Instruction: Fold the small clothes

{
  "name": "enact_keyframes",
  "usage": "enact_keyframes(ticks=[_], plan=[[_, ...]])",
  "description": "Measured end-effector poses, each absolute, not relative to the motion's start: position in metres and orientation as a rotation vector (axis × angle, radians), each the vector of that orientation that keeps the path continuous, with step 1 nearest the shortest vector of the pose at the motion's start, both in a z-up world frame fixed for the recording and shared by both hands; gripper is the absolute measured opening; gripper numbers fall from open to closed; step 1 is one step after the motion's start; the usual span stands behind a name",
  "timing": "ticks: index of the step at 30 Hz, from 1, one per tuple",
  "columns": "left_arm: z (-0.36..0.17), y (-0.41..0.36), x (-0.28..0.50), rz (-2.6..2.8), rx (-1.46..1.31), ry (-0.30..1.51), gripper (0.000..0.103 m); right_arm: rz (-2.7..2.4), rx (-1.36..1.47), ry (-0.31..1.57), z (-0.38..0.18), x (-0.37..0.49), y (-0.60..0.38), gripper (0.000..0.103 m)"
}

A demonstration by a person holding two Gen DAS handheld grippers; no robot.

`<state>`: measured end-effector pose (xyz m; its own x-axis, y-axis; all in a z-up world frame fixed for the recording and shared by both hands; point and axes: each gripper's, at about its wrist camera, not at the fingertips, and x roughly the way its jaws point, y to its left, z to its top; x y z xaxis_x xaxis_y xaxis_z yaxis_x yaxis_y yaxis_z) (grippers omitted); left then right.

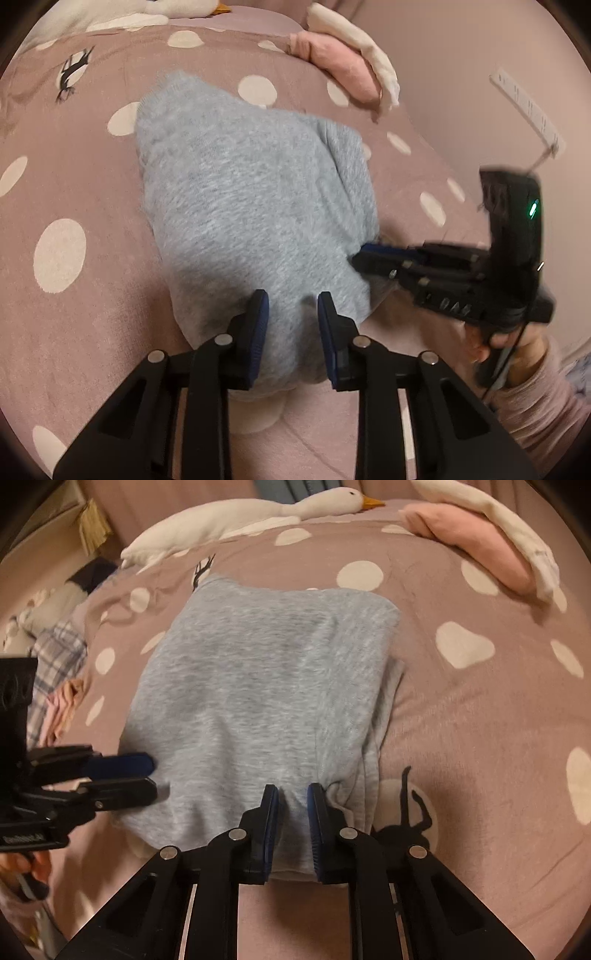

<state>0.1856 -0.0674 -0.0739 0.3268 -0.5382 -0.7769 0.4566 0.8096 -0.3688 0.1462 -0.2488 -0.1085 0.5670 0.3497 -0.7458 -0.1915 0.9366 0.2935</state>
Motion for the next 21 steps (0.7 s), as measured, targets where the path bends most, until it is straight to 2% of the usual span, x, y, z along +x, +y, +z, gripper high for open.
enact_keyframes(ticks=[3,5,8,13,21], plan=[[-0.056,-0.058,0.189,-0.662,-0.155,1.007,0.036,0.322,0.188,0.896,-0.1,0.14,-0.249,0.015],[-0.046,-0.054,0.199,-0.64,-0.174,0.973,0.039,0.345,0.206,0.856,-0.093,0.136,-0.247,0.019],[-0.041,-0.055,0.225,-0.602,-0.216,0.929,0.039,0.43,0.24,0.793,-0.08,0.132,-0.235,0.022],[-0.052,-0.063,0.261,-0.533,-0.206,0.967,0.037,0.551,0.227,0.741,-0.07,0.135,-0.2,0.022],[-0.08,-0.072,0.275,-0.502,-0.141,1.036,0.03,0.523,0.038,0.918,-0.118,0.144,-0.149,0.021]])
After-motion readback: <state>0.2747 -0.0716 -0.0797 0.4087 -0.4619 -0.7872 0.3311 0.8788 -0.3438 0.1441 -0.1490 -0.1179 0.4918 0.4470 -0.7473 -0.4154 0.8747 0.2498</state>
